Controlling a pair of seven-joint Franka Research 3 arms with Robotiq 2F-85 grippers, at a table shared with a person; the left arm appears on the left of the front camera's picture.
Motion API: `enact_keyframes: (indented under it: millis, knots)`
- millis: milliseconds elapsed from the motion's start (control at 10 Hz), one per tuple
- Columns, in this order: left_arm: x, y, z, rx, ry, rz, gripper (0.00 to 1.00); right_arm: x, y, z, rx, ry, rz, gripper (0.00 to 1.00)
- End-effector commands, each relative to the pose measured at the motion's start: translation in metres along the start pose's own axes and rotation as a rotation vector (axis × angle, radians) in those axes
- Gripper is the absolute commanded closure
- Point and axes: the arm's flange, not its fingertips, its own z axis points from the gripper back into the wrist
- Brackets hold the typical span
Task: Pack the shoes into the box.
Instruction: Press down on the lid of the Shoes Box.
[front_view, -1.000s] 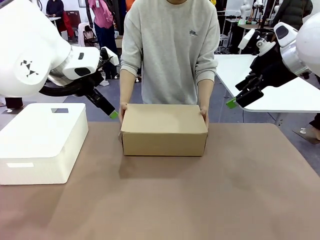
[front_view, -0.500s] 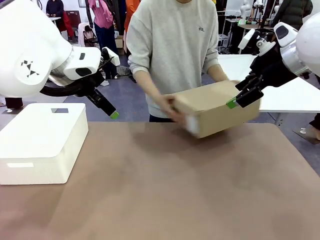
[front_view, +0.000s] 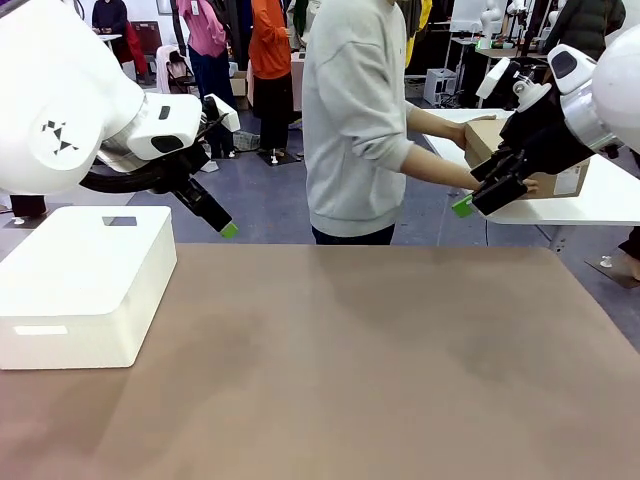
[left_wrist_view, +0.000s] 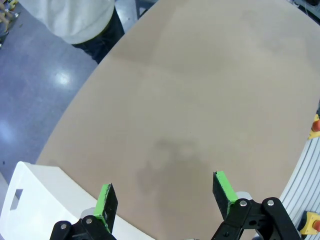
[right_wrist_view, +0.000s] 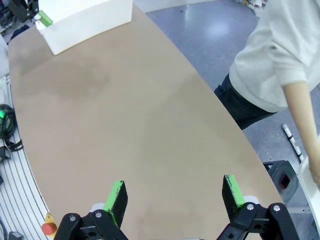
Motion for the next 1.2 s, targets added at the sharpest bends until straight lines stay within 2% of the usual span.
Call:
enact_keyframes:
  millis: [0,1100]
  knots:
    - [-0.0009,-0.0009,0.0016,0.005,0.01,0.01,0.0,0.005,-0.0022,0.0015,-0.002,0.005,-0.016,0.0]
    - [-0.0009,-0.0009,0.0016,0.005,0.01,0.01,0.0,0.005,-0.0022,0.0015,-0.002,0.005,-0.016,0.0]
